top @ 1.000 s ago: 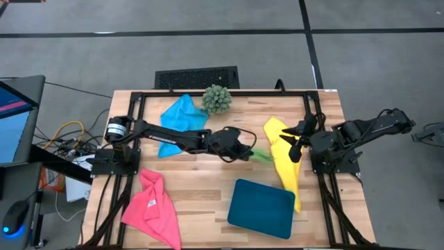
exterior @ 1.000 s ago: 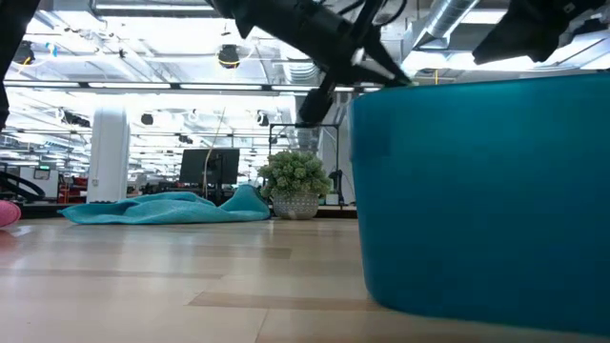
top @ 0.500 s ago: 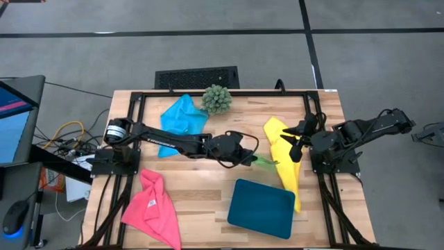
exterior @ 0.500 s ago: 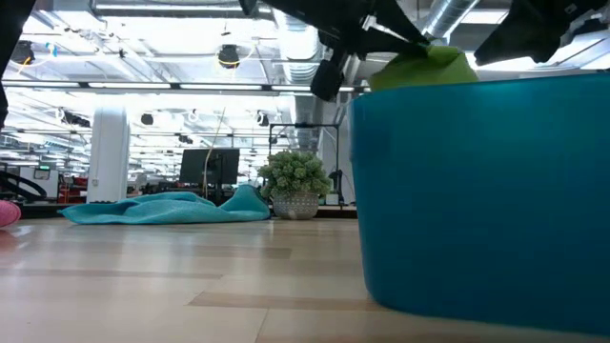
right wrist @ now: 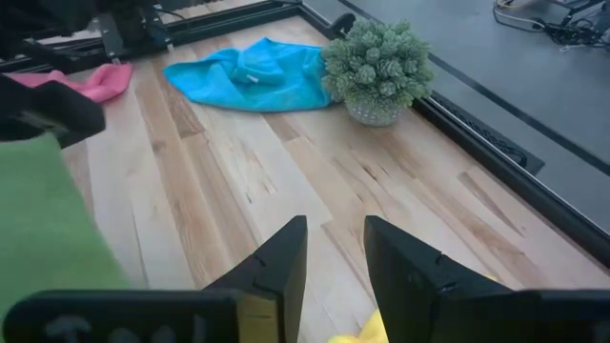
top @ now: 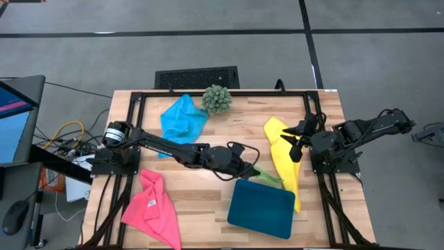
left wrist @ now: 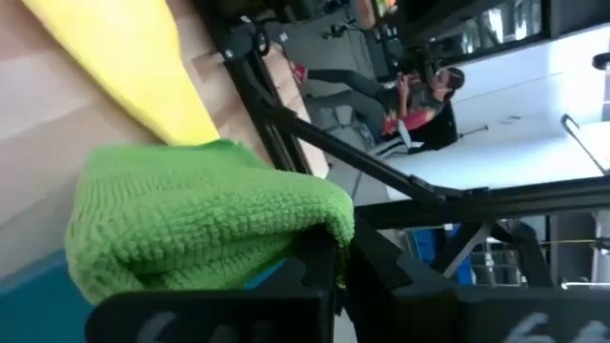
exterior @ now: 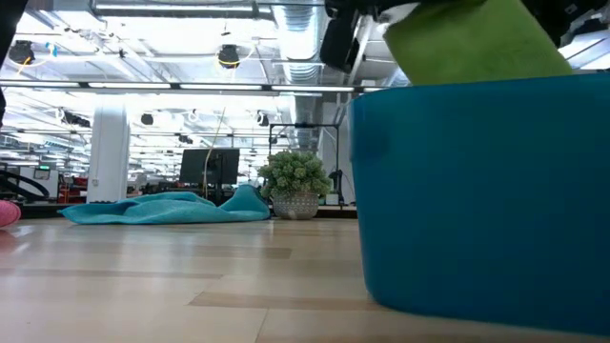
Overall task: Fold microfiber towels
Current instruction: Put the folded green microfiber cloth into the blue bin
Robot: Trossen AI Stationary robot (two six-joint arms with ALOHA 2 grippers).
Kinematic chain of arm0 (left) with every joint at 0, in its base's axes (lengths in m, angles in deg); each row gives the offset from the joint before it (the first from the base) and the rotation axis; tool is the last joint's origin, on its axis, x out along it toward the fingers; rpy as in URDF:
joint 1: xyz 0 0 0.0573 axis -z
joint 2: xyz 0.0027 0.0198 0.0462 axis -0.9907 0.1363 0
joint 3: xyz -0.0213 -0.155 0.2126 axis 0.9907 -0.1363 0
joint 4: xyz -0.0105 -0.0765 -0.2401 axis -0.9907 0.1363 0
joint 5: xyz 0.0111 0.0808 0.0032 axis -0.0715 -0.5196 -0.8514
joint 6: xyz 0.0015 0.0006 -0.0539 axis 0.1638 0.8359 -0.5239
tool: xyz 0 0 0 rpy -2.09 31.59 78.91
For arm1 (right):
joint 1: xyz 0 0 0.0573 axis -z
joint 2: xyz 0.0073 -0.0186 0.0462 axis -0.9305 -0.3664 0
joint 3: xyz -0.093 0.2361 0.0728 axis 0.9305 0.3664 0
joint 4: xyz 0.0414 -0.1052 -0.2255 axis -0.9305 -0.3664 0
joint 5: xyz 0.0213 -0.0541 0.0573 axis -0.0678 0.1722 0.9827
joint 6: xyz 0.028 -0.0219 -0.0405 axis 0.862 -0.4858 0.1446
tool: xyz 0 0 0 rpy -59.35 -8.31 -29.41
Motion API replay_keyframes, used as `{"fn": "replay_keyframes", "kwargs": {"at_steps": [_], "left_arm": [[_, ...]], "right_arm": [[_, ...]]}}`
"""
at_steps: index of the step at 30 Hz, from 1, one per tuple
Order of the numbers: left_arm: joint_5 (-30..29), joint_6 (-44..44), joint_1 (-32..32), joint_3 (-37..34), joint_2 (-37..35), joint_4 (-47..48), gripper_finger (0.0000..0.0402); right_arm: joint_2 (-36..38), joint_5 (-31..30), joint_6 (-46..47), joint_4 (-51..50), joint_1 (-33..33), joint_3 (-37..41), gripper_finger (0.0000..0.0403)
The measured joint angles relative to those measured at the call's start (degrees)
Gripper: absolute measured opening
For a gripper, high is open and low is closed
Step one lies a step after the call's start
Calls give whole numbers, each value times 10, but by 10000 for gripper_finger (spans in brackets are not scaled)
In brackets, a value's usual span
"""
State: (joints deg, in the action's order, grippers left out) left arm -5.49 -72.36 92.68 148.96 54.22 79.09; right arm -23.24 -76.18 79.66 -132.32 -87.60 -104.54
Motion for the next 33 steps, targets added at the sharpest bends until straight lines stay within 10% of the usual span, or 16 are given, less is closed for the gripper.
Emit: {"fn": "replay_keyframes", "kwargs": {"at_steps": [11, 24, 33], "left_arm": [[13, 21, 3, 68, 28, -18, 0], [246, 179, 4, 542, 320, 215, 0], [286, 276, -14, 508, 328, 238, 0]], "right_arm": [[0, 0, 11, 0, 0, 0, 134], [51, 1, 30, 0, 0, 0, 134], [119, 1, 31, -1, 0, 0, 134]]}}
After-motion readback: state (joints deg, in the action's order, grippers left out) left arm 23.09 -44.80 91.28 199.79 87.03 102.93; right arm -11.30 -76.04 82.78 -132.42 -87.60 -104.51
